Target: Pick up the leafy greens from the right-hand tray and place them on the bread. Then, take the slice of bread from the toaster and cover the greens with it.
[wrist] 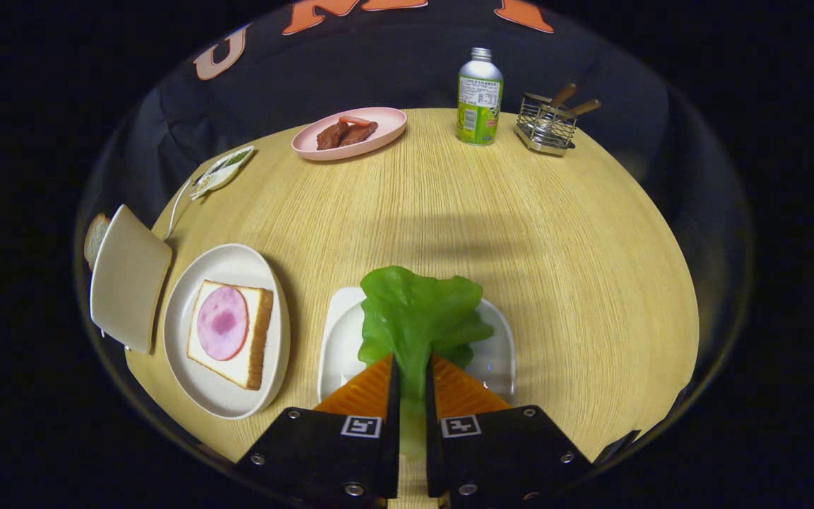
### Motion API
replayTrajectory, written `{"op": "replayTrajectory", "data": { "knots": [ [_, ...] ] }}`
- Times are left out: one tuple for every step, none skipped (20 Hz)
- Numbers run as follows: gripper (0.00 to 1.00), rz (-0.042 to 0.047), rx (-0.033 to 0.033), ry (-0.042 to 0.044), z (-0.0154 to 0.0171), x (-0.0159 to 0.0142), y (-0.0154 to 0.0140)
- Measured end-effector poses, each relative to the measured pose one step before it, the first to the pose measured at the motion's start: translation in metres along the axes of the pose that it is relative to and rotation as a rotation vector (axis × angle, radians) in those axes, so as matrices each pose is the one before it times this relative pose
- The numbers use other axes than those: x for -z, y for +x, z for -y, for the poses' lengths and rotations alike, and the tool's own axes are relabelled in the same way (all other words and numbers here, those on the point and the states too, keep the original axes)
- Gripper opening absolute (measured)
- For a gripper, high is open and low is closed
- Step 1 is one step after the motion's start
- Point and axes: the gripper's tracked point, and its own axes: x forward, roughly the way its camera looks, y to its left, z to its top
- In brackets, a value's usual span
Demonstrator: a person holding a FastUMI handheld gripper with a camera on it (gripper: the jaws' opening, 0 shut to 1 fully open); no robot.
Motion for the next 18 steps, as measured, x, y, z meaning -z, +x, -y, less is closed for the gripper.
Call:
{"op": "replayTrajectory", "data": {
  "knots": [
    [0.15,0.01246,-0.02114,0.00821,-0.00431,-0.00282,-0.0039],
    [0.14,0.00933,-0.01678,0.00685,-0.00331,-0.00235,-0.0038],
    [0.14,0.00887,-0.01317,0.00537,-0.00184,-0.00203,-0.00158],
    [0.14,0.00769,-0.01074,0.00048,-0.00262,-0.00225,-0.00367],
    [0.14,0.00786,-0.00714,-0.00056,-0.00139,-0.0018,-0.00339],
    [0.14,0.01291,-0.00904,0.00055,-0.00241,-0.00361,-0.00259],
    [0.14,0.01021,-0.0113,-0.00128,-0.00336,-0.00314,-0.00306],
    [0.14,0.01158,-0.01447,-0.00126,-0.00451,-0.00338,-0.0042],
    [0.14,0.01197,-0.01741,-0.00408,-0.00556,-0.00381,-0.00365],
    [0.14,0.01123,-0.01352,-0.00653,-0.0059,-0.0038,-0.00307],
    [0.14,0.01124,-0.0111,-0.00903,-0.00558,-0.00288,-0.00317],
    [0.14,0.00828,-0.00693,-0.01121,-0.00539,-0.00341,-0.00164],
    [0.14,-0.00236,0.00016,-0.01999,-0.00299,-0.00024,-0.00153],
    [0.14,0.00695,-0.00487,-0.01539,-0.00411,-0.00245,-0.00131],
    [0.14,0.00343,-0.01397,-0.00941,-0.00728,-0.00246,-0.00018],
    [0.14,0.00074,-0.0189,-0.0004,-0.00776,-0.00154,-0.00088],
    [0.14,-0.00536,-0.02058,0.00101,-0.00767,0.00076,0.00137],
    [0.14,-0.00116,-0.01798,-0.00516,-0.00769,-0.00064,-0.00063]
  ]
}}
